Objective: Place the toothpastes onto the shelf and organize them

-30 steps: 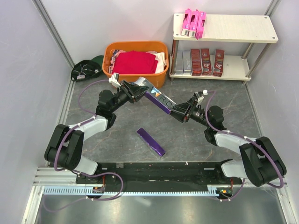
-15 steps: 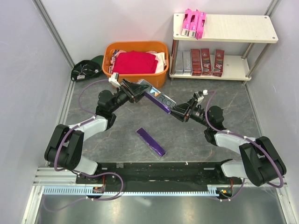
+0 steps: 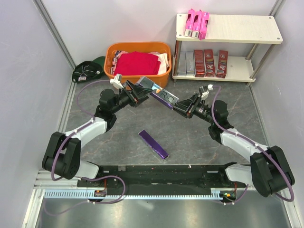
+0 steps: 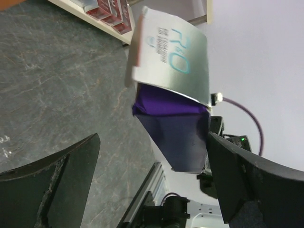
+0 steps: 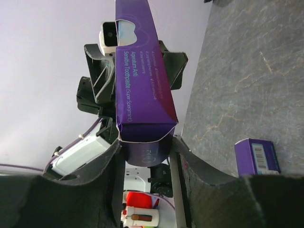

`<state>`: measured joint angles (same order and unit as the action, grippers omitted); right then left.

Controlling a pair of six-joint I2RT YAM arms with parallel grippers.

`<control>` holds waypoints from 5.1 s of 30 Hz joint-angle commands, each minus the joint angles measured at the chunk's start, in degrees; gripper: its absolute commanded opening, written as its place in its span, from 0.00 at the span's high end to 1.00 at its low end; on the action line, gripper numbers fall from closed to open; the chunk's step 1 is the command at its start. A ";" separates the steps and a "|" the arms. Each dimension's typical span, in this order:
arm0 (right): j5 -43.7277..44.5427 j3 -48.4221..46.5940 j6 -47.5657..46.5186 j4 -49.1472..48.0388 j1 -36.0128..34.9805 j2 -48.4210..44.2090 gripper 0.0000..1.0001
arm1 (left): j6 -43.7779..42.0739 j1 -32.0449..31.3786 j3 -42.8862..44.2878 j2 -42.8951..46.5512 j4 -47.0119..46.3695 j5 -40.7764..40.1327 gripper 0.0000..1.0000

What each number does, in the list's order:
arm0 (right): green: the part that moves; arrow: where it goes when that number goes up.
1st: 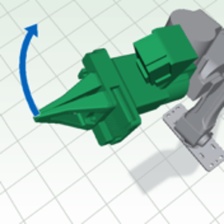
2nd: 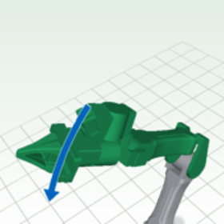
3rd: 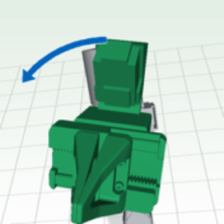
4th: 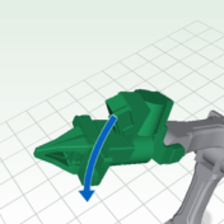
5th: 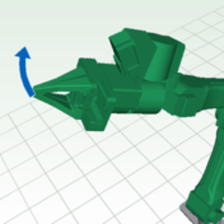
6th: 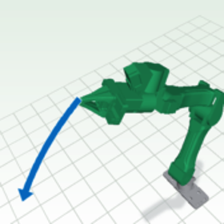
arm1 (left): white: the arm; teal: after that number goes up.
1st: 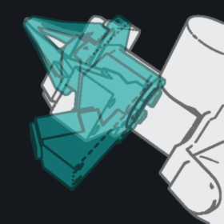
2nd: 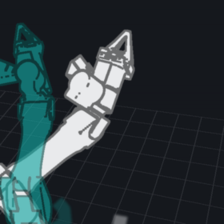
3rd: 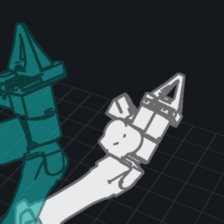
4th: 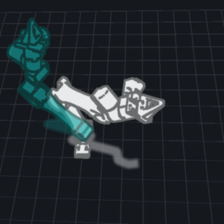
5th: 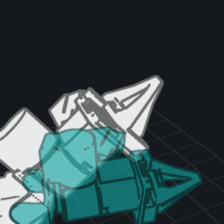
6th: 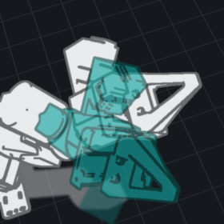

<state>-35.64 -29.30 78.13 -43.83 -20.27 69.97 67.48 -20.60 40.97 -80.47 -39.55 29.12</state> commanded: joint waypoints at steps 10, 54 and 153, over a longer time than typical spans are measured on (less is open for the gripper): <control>5.05 -16.13 -12.65 13.42 0.85 -2.30 0.89 | -16.85 0.03 3.24 12.08 16.96 -5.82 0.00; 43.82 -58.40 -8.79 32.41 18.08 20.90 0.89 | -18.53 0.03 0.16 12.53 21.89 -6.18 0.00; 21.49 -24.40 -28.12 46.73 21.59 -5.29 0.02 | -26.00 -14.99 10.36 -13.75 60.20 -11.37 0.13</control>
<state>-13.30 -54.00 50.78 4.36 1.37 64.01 44.73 -35.16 49.08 -91.44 19.90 18.04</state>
